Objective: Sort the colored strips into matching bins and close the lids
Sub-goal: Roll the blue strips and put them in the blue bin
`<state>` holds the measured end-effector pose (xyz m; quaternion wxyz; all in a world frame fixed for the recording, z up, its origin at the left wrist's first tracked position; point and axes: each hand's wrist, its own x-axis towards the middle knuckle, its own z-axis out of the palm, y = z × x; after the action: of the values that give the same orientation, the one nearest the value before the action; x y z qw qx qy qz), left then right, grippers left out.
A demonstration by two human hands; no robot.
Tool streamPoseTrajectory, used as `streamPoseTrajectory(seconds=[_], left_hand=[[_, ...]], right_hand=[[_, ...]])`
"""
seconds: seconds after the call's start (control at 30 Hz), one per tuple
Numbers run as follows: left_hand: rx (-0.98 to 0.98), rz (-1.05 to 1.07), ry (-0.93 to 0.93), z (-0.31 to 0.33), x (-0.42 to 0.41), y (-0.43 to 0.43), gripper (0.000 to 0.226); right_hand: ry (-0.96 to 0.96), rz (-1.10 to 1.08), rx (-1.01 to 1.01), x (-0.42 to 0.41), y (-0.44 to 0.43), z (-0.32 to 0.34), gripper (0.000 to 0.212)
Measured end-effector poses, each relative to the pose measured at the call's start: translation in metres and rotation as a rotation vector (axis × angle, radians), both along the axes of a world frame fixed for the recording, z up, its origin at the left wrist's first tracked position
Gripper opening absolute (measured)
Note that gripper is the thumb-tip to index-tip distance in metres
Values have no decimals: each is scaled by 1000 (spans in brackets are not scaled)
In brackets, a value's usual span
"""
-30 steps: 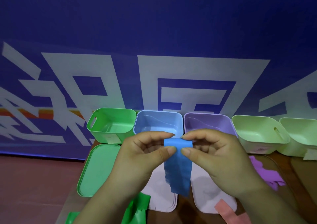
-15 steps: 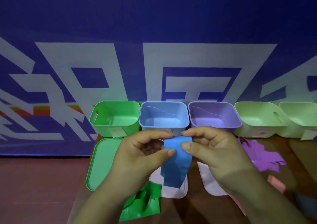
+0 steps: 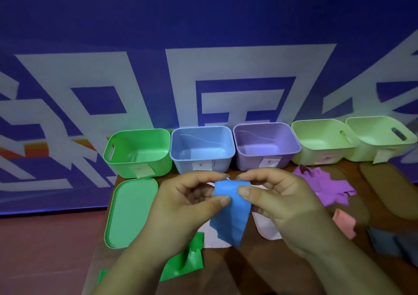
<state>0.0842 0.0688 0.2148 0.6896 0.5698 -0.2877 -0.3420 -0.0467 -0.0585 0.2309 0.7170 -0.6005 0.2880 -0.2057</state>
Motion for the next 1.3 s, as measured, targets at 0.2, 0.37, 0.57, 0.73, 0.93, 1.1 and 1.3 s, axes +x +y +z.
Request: streamPoseTrajectory(seconds=[0.2,0.37,0.57,0.73,0.93,1.1,1.3], left_hand=[[-19,85,-57,14,-30,-18,37],[-8,132,-140,23,-60,-38,35],[-13,198,-89,25,-91,-56,34],[7,249,-69,32,-99,-56,33],[-39,249,-23,40,-82,-42,24],[-37,189,-32,39,-57,-23,30],[-17,180,-163,37,-35,-7,30]], right_hand=[[-34,21,-12,-23,-20,12,13],[-55,61,-44,-47,-45,23,12],[-15,146,-118,-67,-72,30,7],[-21,170,-192,-72,-73,35,8],[-88,171,-279,-61,-55,33,28],[-132,140,-320,-43,-35,35,36],[-136,106,-252,-26,-16,32,32]])
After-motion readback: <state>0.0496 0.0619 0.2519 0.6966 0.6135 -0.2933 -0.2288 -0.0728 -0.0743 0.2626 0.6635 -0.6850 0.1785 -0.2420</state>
